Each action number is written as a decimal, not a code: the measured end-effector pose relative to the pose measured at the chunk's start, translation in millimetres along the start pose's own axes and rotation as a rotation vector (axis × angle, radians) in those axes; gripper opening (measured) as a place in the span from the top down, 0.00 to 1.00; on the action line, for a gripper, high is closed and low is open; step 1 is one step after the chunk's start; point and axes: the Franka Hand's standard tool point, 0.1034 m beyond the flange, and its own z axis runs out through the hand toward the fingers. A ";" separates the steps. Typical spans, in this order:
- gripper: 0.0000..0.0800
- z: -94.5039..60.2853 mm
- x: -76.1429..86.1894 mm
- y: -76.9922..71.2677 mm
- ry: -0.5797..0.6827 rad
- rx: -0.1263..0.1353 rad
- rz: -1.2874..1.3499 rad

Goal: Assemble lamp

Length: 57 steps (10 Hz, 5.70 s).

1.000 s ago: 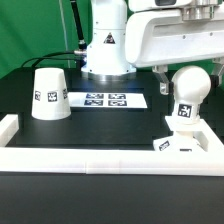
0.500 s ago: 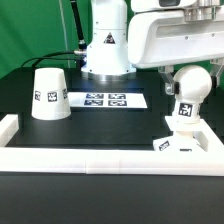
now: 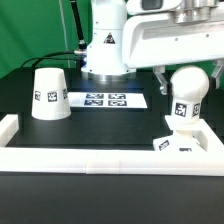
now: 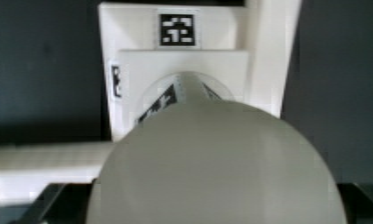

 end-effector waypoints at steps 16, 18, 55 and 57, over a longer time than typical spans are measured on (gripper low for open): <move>0.28 2.4 -2.9 -0.9 -0.046 0.099 1.424; 0.21 2.5 -2.8 -2.4 -0.044 0.100 1.427; 0.28 3.6 -7.3 3.3 0.002 -0.075 0.013; 0.28 3.5 -7.6 3.4 0.011 -0.074 0.188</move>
Offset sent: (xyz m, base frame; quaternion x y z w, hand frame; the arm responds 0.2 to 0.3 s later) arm 0.0000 0.0000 0.0000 0.0000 0.0000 0.1296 0.9916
